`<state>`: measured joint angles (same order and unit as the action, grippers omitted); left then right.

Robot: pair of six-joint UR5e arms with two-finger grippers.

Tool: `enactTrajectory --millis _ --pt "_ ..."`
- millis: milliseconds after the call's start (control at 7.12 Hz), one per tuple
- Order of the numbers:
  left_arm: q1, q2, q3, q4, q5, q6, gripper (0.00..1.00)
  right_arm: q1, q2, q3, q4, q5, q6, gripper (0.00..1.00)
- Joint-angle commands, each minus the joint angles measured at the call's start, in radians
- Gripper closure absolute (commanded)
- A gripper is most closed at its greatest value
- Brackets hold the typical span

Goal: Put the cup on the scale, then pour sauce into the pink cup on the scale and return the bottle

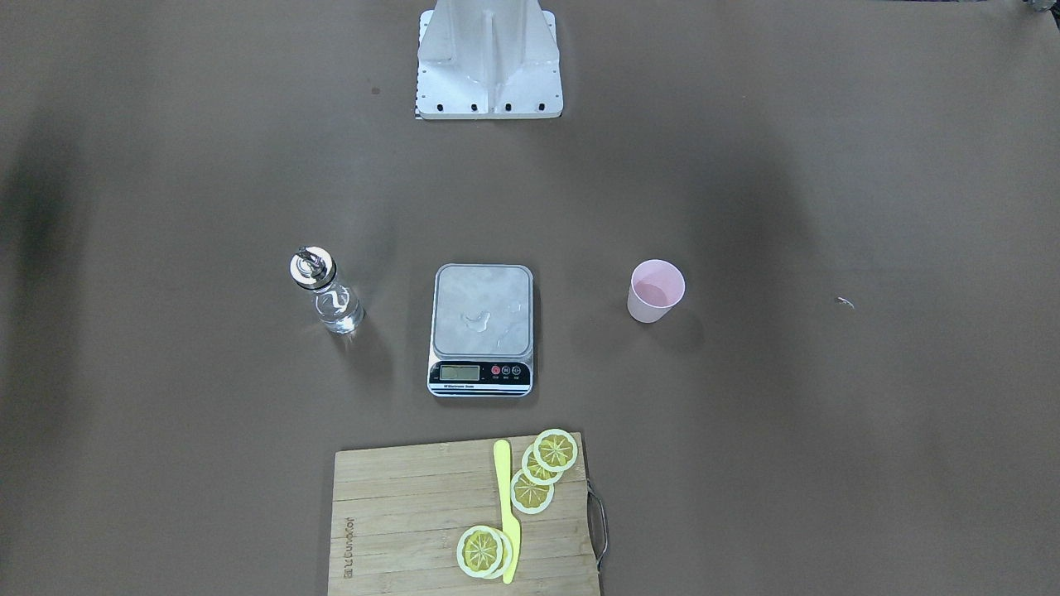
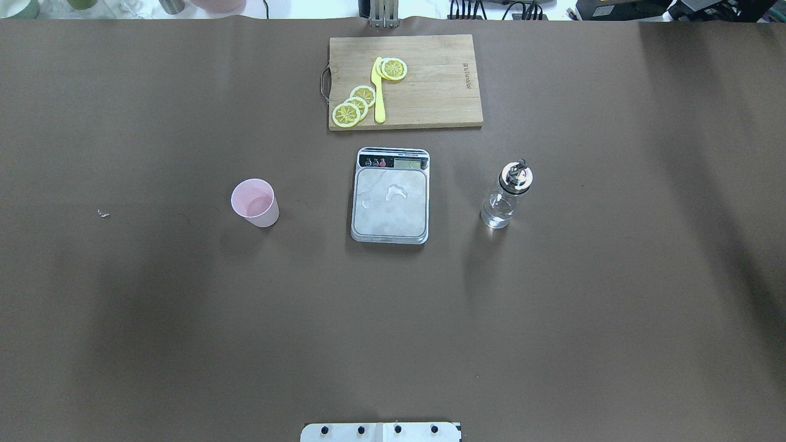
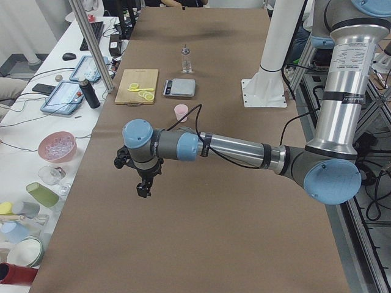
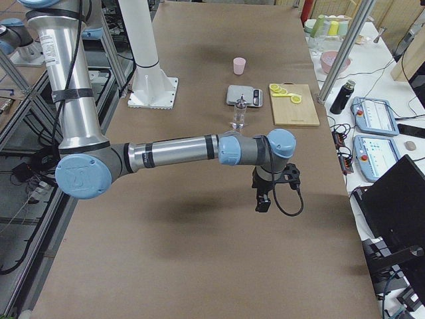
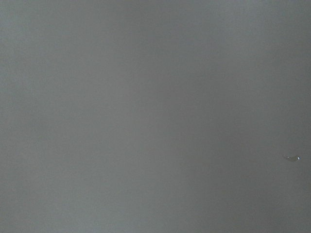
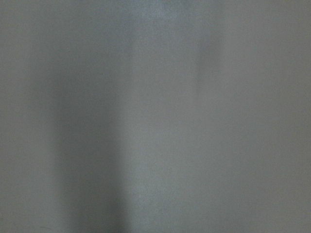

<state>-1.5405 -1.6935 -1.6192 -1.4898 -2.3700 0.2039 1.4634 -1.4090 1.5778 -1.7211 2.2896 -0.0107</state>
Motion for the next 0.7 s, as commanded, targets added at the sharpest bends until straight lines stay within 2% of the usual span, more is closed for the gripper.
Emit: enactTrajectory --millis 0,281,421,562 --pt "-0.001 -0.002 -0.004 0.000 0.002 0.006 0.00 0.000 0.007 0.001 0.000 0.001 0.000 0.00" --pt "0.002 -0.029 -0.008 -0.018 0.000 -0.033 0.00 0.000 0.005 -0.002 0.000 0.002 0.000 0.00" --pt "0.008 -0.076 -0.014 -0.021 -0.005 -0.143 0.02 0.000 0.005 -0.002 0.000 -0.001 -0.002 0.00" --pt "0.075 -0.089 -0.049 -0.023 -0.005 -0.263 0.02 0.002 0.007 -0.002 0.000 -0.005 -0.002 0.00"
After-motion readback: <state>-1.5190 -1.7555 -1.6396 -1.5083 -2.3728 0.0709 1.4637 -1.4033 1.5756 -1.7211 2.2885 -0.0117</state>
